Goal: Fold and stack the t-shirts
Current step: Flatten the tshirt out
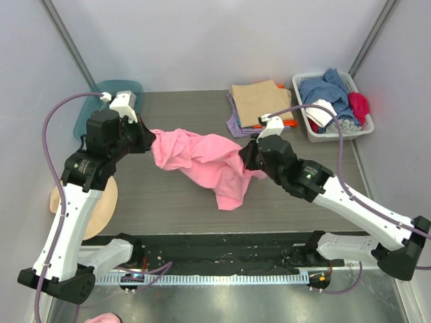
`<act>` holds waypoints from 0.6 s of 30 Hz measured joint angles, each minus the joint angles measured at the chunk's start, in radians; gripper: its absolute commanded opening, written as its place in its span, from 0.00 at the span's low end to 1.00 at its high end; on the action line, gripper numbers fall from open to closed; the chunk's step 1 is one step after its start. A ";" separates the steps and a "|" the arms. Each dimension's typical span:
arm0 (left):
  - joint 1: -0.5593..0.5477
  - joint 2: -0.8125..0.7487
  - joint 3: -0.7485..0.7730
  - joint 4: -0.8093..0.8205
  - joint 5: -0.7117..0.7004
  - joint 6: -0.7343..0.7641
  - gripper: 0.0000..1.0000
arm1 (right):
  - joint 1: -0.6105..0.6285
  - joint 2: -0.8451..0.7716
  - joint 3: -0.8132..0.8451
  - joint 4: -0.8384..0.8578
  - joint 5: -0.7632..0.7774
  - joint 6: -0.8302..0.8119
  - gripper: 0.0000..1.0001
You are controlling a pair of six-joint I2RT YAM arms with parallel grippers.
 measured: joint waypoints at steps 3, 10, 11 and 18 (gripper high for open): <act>0.000 0.021 0.026 0.000 0.014 0.011 0.00 | 0.000 -0.062 0.007 -0.101 0.091 -0.002 0.01; -0.001 0.043 0.127 -0.026 -0.013 0.065 0.00 | 0.000 -0.150 0.075 -0.286 0.245 -0.008 0.01; -0.002 0.043 0.148 -0.032 -0.022 0.076 0.00 | 0.000 -0.159 0.082 -0.300 0.254 -0.010 0.01; -0.002 0.014 0.209 -0.064 -0.047 0.106 0.00 | 0.000 -0.205 0.098 -0.370 0.247 -0.004 0.01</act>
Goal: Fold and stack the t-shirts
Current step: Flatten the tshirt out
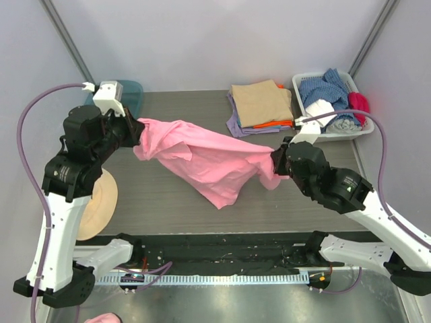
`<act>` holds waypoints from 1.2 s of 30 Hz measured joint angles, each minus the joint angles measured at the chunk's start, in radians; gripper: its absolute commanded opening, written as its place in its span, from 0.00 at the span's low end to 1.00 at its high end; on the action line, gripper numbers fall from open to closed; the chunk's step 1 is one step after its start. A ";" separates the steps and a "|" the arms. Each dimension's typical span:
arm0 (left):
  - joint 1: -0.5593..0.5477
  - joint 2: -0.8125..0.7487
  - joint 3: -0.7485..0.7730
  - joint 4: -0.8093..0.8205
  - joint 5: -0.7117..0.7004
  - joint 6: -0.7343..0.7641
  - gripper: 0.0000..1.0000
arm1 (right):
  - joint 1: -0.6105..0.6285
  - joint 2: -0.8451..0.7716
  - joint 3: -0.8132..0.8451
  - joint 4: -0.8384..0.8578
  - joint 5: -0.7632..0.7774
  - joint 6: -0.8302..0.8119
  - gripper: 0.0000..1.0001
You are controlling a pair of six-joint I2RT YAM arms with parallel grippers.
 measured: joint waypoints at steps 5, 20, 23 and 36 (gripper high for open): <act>0.000 -0.062 -0.137 0.017 0.007 -0.027 0.00 | 0.000 0.012 -0.152 0.056 -0.090 0.042 0.01; -0.002 -0.109 -0.425 0.052 0.045 -0.100 0.00 | 0.004 0.129 -0.523 0.274 -0.208 0.147 0.23; -0.002 -0.111 -0.425 0.064 0.045 -0.104 0.00 | 0.004 0.140 -0.523 0.285 -0.207 0.145 0.22; -0.002 -0.111 -0.429 0.075 0.045 -0.106 0.00 | 0.004 0.155 -0.523 0.310 -0.207 0.143 0.01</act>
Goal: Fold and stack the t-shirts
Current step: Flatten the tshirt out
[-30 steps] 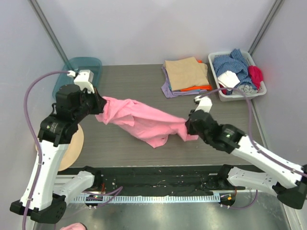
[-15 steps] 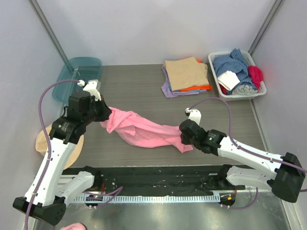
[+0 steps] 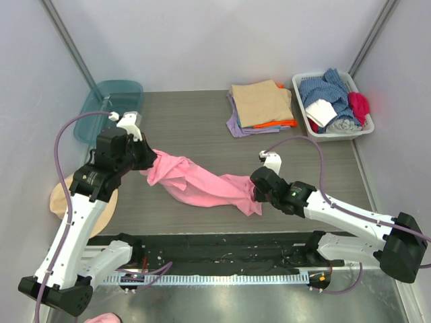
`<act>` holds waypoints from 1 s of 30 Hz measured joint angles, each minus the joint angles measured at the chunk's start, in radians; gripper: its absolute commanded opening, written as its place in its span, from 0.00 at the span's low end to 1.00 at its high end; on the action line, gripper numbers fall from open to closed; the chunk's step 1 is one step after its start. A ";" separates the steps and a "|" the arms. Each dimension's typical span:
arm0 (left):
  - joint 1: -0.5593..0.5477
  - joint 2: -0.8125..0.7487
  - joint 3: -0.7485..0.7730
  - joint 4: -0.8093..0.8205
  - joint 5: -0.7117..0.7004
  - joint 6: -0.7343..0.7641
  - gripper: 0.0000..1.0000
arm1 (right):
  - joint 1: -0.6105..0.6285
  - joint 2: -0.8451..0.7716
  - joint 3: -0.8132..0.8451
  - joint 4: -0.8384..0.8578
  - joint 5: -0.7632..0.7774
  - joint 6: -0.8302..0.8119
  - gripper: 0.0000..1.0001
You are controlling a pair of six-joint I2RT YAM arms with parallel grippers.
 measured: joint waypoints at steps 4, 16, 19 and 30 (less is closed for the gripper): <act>0.000 0.000 -0.007 0.005 0.000 0.000 0.00 | 0.000 0.000 0.000 0.004 -0.001 0.000 0.37; 0.000 -0.005 -0.028 0.005 0.000 0.000 0.00 | 0.000 0.000 -0.002 0.061 -0.078 -0.009 0.42; 0.000 -0.005 -0.028 0.005 0.000 0.000 0.00 | 0.000 0.005 -0.005 0.083 -0.097 -0.010 0.42; 0.000 -0.006 -0.030 0.006 0.000 0.000 0.00 | 0.000 0.057 -0.045 0.132 -0.143 -0.005 0.42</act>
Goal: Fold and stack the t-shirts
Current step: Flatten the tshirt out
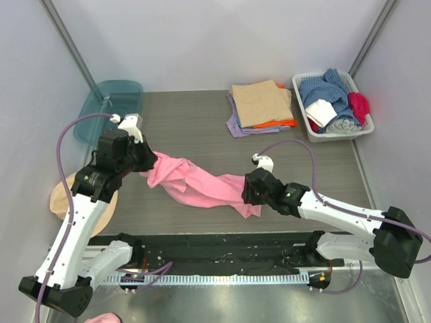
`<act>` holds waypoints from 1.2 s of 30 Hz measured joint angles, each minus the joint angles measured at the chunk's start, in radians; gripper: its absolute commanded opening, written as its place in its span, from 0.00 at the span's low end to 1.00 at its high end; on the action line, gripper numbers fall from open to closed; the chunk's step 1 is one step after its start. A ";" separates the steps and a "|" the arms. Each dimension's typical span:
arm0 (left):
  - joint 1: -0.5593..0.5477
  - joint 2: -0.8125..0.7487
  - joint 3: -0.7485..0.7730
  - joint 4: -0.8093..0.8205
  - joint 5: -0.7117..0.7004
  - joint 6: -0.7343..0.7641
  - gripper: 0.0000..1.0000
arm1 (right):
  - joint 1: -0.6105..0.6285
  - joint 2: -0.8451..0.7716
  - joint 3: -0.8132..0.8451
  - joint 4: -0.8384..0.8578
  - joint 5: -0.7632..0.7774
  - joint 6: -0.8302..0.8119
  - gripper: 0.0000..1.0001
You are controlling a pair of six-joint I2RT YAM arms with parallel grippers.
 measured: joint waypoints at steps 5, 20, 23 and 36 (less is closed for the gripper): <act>0.000 0.000 -0.002 0.001 0.000 0.000 0.00 | 0.000 0.000 -0.003 0.007 -0.005 0.001 0.42; 0.000 -0.003 -0.018 0.006 0.000 -0.003 0.00 | 0.000 0.028 -0.055 0.058 -0.053 0.016 0.16; 0.000 -0.006 -0.018 0.006 0.000 -0.003 0.00 | 0.000 0.038 -0.058 0.070 -0.066 0.024 0.01; 0.000 -0.007 -0.014 0.002 0.000 0.000 0.00 | 0.000 -0.016 0.026 -0.021 -0.014 0.016 0.01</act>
